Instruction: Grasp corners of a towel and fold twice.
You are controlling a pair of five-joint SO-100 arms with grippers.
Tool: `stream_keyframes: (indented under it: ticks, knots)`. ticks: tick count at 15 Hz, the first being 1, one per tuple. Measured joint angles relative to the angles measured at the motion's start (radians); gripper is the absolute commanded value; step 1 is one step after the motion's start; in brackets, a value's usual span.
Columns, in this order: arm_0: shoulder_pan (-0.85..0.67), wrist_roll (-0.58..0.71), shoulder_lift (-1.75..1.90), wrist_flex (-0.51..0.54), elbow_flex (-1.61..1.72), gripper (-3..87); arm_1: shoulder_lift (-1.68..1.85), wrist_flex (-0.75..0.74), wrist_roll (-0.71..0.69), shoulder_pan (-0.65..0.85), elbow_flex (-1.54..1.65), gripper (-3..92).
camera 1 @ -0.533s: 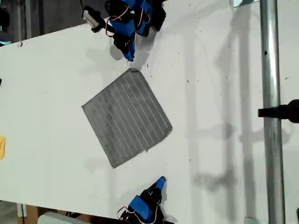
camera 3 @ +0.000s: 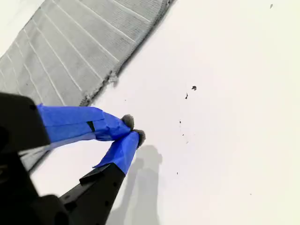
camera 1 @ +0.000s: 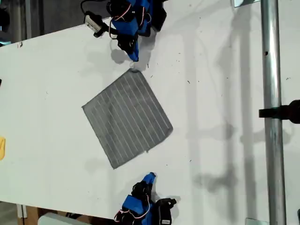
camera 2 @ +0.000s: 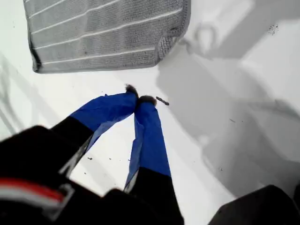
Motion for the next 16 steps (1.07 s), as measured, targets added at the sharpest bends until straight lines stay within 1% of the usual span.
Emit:
stream_keyframes:
  ticks: [2,4,8,11,12,14,16]
  knots:
    - [-0.002,-0.025,0.0,0.0,0.0,0.5,0.0,0.0,0.0,-0.009,0.0,-0.2]
    - [-0.014,-0.06,0.0,0.0,0.0,-1.0,0.0,0.0,0.0,-0.011,0.0,-0.2]
    - [-0.015,-0.109,0.0,0.0,-0.006,-1.2,0.0,0.015,0.006,-0.021,-0.006,-0.3]
    - [-0.015,-0.118,-0.006,0.002,-0.057,-1.2,-0.032,0.064,0.006,-0.041,-0.115,-0.3]
    - [-0.015,-0.123,-0.023,0.002,-0.1,-1.2,-0.092,0.069,-0.006,-0.04,-0.178,-0.3]
    - [-0.015,-0.112,-0.222,-0.017,-0.262,-1.2,-0.25,0.069,-0.058,-0.038,-0.322,-0.3]
    - [-0.015,-0.074,-0.479,-0.049,-0.466,-1.2,-0.385,0.069,-0.117,-0.005,-0.454,-0.3]
